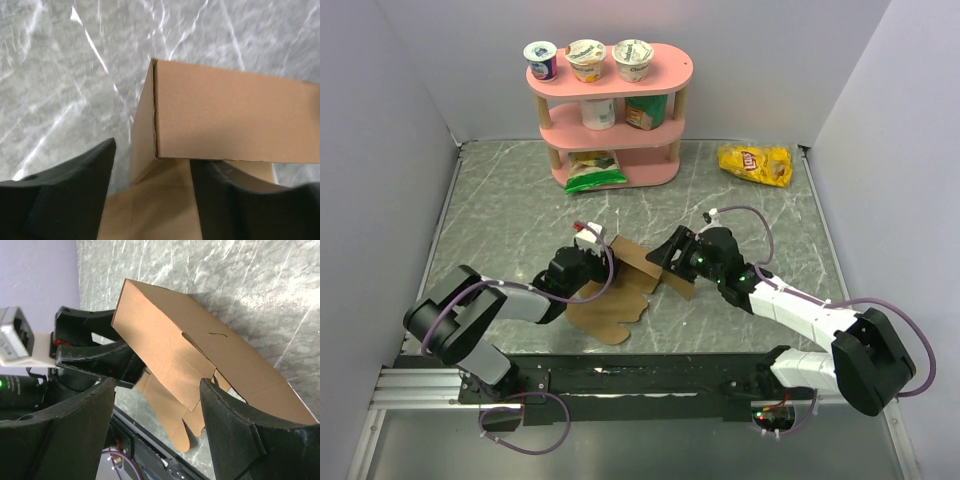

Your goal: Fold the paper box

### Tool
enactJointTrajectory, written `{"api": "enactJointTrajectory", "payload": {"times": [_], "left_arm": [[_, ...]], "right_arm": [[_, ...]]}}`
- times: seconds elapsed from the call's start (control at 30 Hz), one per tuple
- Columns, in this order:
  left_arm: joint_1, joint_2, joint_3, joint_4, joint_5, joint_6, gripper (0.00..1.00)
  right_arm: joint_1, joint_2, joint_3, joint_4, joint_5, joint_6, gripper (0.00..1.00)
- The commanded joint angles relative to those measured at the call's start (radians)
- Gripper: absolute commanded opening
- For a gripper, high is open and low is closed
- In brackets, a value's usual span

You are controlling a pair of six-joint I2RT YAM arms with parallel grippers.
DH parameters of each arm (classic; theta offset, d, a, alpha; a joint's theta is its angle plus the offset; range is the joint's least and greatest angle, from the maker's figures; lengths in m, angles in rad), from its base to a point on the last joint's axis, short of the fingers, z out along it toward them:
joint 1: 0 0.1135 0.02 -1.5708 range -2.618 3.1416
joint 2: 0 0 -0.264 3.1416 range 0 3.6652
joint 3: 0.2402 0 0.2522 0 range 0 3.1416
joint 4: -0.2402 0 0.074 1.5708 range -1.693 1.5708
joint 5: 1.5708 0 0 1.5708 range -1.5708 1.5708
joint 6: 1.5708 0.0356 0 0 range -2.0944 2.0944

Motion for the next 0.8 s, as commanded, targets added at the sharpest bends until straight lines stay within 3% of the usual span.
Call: {"api": "enactJointTrajectory", "payload": {"times": [0.0, 0.1, 0.2, 0.53, 0.63, 0.77], "left_arm": [[0.004, 0.026, -0.025, 0.228, -0.007, -0.007, 0.52], [0.001, 0.029, -0.034, 0.243, -0.014, -0.004, 0.39], [-0.008, 0.026, -0.051, 0.263, -0.023, -0.001, 0.34], [-0.111, 0.042, -0.041, 0.235, -0.131, 0.036, 0.27], [-0.123, 0.028, -0.015, 0.141, -0.186, 0.018, 0.25], [-0.136, 0.0, -0.016, 0.08, -0.23, -0.037, 0.18]], "right_arm": [[0.008, 0.021, 0.004, -0.018, 0.05, -0.006, 0.76], [0.011, 0.036, 0.008, -0.022, 0.066, -0.001, 0.75], [0.013, 0.056, 0.004, -0.018, 0.079, 0.008, 0.75], [0.019, 0.09, -0.019, 0.048, 0.095, 0.039, 0.75], [0.025, 0.073, 0.004, -0.018, 0.106, 0.027, 0.81], [0.031, -0.04, -0.056, -0.171, 0.249, 0.025, 0.86]]}}
